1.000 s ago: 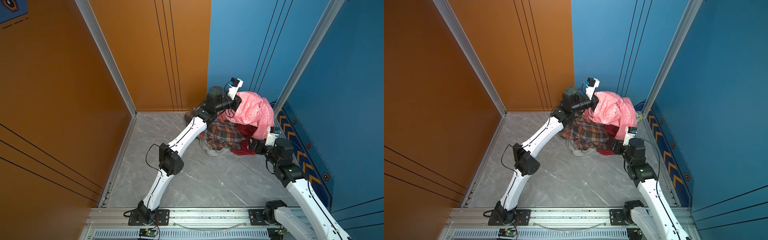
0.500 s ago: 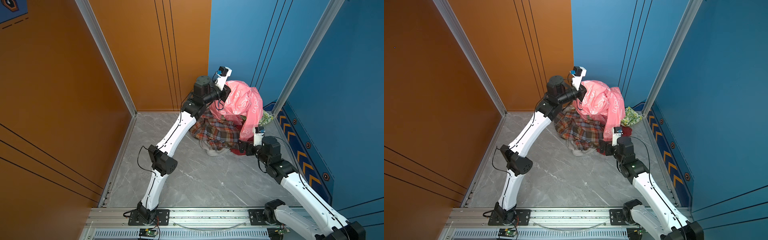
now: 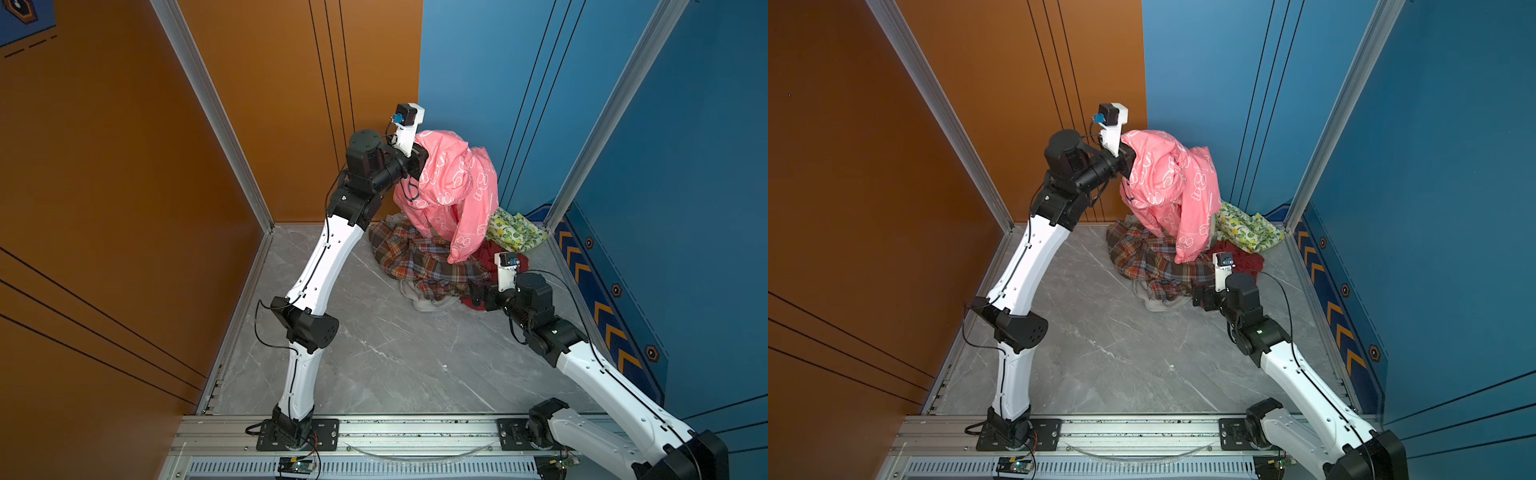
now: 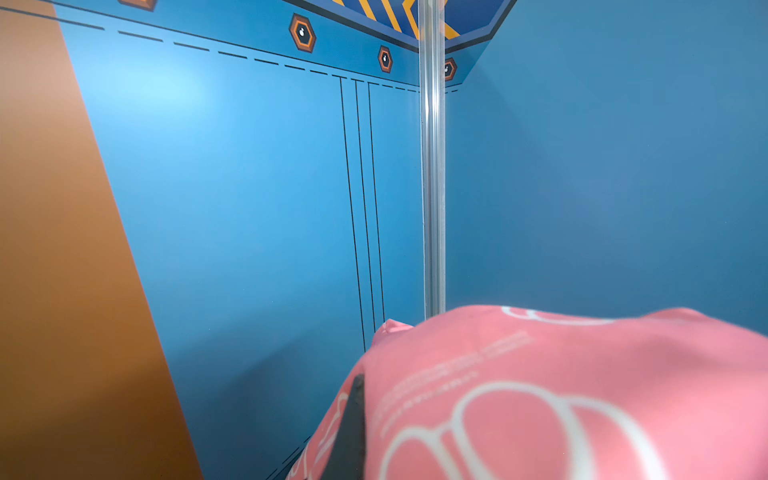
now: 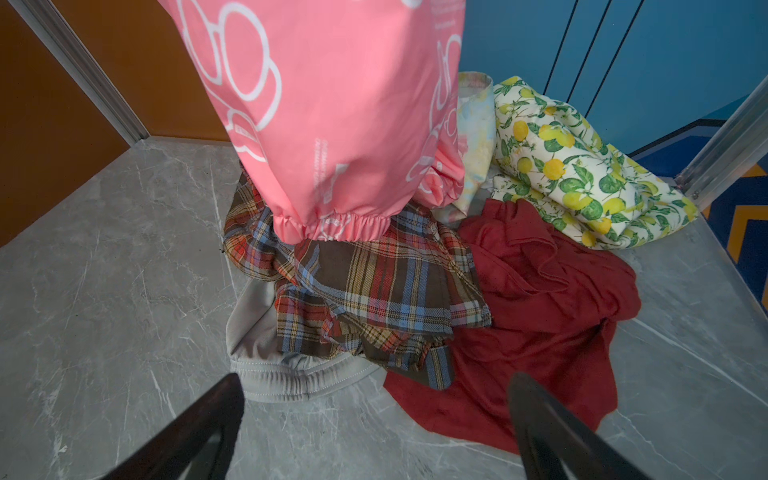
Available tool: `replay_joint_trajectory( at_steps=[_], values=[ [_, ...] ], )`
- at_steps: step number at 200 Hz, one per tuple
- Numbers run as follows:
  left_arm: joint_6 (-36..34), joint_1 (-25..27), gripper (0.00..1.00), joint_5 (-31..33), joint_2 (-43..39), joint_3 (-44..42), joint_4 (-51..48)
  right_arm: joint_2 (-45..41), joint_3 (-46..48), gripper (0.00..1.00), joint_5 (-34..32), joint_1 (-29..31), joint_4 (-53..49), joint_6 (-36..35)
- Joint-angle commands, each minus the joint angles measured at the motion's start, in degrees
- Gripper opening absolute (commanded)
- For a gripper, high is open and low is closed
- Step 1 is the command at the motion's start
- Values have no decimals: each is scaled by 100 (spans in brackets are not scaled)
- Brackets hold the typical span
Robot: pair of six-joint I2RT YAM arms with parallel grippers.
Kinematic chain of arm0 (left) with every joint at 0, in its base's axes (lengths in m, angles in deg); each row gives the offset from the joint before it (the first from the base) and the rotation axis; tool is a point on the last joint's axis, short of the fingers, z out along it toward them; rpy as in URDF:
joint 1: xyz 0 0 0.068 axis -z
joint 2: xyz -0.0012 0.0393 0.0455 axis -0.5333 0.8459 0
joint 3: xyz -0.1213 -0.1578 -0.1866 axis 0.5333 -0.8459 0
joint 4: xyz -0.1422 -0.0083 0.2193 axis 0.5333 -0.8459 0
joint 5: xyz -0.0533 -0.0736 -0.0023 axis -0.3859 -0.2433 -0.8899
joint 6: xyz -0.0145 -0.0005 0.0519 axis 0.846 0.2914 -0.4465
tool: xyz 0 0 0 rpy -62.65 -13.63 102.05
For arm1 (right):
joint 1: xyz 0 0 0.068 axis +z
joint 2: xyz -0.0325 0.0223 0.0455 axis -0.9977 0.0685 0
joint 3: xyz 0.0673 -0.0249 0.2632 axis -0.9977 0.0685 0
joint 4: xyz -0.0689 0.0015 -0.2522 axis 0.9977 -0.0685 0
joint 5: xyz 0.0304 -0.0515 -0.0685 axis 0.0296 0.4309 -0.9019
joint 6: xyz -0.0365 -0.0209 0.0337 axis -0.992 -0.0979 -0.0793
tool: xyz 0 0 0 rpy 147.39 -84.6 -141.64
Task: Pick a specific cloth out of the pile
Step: 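Carry the pink cloth with the left gripper away from the pile and lower it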
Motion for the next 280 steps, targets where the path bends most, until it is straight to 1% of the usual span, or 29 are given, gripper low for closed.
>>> replay_joint_trajectory(
  at_steps=[1,21,25,62,105,145,182,243,280],
  values=[
    [-188,-223,0,234,-590,277,300,15,21,100,-165,50,184,-113],
    [-295,-408,0,283,-795,196,206,34,38,100,-165,55,218,-133],
    [-313,-449,0,291,-826,173,4,33,39,100,-165,59,227,-130],
    [-416,-845,0,315,-1230,-93,-370,154,39,100,-107,76,345,-118],
    [-464,-1437,0,289,-1726,-515,-932,387,21,100,-120,193,519,-109],
    [-374,-2132,0,254,-2358,-1359,-1102,623,4,100,-87,285,678,-107],
    [-120,-2737,0,186,-2849,-2116,-1104,752,-5,100,-104,371,814,-90],
    [-71,-3109,0,592,-3393,-3312,-1124,841,1,100,-106,463,910,-75],
    [145,-3374,0,839,-3878,-4208,-1092,902,37,100,-52,498,1046,-4]
  ],
)
